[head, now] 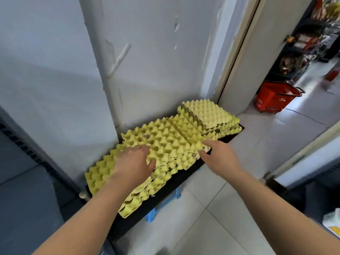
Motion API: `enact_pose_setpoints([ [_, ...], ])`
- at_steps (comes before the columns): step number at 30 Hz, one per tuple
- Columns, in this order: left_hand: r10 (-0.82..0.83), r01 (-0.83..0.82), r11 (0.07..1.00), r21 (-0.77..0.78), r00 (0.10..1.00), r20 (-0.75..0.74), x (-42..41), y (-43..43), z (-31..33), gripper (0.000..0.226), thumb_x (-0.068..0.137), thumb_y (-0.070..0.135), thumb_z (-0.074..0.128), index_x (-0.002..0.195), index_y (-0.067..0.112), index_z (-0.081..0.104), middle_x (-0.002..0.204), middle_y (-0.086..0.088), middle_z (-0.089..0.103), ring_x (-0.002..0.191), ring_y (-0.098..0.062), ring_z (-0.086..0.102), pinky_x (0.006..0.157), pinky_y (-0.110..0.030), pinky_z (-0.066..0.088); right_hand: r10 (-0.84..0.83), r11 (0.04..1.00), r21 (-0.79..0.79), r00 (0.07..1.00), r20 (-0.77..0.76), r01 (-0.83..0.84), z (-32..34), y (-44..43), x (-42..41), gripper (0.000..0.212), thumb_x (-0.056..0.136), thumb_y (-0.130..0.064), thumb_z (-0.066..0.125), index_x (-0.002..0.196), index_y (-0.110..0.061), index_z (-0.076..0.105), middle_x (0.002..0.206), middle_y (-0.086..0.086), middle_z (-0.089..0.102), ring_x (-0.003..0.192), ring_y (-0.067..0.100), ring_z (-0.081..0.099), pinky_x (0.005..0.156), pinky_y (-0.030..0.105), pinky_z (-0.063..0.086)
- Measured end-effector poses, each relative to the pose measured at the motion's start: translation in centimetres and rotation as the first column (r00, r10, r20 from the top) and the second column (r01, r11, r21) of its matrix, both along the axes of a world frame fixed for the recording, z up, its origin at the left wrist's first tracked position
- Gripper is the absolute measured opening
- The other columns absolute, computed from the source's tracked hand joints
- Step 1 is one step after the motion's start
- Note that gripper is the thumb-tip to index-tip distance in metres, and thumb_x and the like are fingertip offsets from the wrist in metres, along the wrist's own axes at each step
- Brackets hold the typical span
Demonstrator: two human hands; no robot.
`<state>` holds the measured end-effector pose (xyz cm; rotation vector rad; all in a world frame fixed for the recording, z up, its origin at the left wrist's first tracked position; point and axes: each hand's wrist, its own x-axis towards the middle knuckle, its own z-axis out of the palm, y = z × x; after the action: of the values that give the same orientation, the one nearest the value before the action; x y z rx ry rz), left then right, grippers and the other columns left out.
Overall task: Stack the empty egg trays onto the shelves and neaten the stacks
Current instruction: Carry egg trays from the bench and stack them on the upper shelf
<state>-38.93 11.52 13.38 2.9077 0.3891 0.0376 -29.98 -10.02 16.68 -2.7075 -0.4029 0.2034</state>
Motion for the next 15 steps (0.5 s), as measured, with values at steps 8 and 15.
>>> enact_pose_setpoints([
  [8, 0.170, -0.178, 0.984, -0.014, 0.960, -0.225, 9.1, 2.3, -7.5, 0.054, 0.094, 0.051, 0.042, 0.142, 0.025, 0.037, 0.135, 0.001, 0.050, 0.121, -0.022, 0.049, 0.093, -0.036, 0.043, 0.097, 0.995, -0.008, 0.988, -0.124, -0.099, -8.5, 3.0, 12.4, 0.042, 0.095, -0.032, 0.052, 0.134, -0.017, 0.052, 0.111, 0.003, 0.065, 0.091, 0.019, 0.061, 0.076, 0.030, 0.048],
  [15, 0.436, -0.517, 0.850, -0.095, 0.794, -0.424, 14.1, 4.3, -17.9, 0.077, 0.090, 0.058, 0.046, 0.151, 0.027, 0.012, 0.153, -0.007, 0.024, 0.132, -0.031, 0.038, 0.096, -0.045, 0.045, 0.216, 0.974, -0.011, 0.949, -0.229, -0.224, -18.9, 5.8, 22.2, 0.051, 0.093, -0.036, 0.053, 0.141, -0.021, 0.043, 0.112, 0.007, 0.065, 0.074, 0.014, 0.058, 0.064, 0.028, 0.049],
])
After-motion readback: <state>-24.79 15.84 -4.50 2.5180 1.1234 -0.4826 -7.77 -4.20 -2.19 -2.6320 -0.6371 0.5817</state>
